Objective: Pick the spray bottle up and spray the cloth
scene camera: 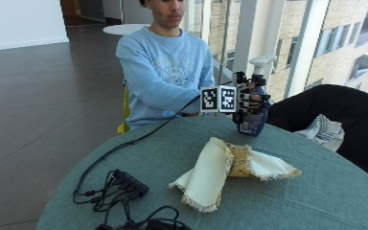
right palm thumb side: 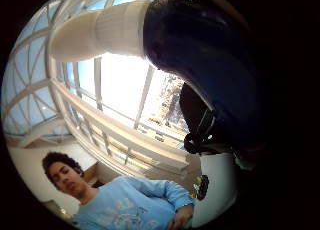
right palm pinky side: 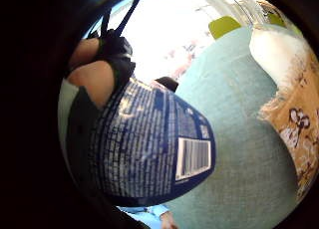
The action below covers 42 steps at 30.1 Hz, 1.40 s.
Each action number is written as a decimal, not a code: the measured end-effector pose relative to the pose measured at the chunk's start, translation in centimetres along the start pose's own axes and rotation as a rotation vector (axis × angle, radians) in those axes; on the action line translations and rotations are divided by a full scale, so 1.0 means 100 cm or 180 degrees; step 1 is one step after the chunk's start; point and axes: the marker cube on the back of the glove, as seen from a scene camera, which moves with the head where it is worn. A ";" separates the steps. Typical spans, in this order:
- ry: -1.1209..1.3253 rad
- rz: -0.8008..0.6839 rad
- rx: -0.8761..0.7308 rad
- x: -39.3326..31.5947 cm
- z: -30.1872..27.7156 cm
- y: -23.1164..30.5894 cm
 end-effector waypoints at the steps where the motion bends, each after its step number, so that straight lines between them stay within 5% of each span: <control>1: 0.0006 -0.0004 0.0000 0.001 0.001 0.000; 24: 0.0353 -0.0096 -0.0283 0.003 -0.004 0.016; 42: 0.1255 0.0063 -0.0331 -0.009 -0.163 0.103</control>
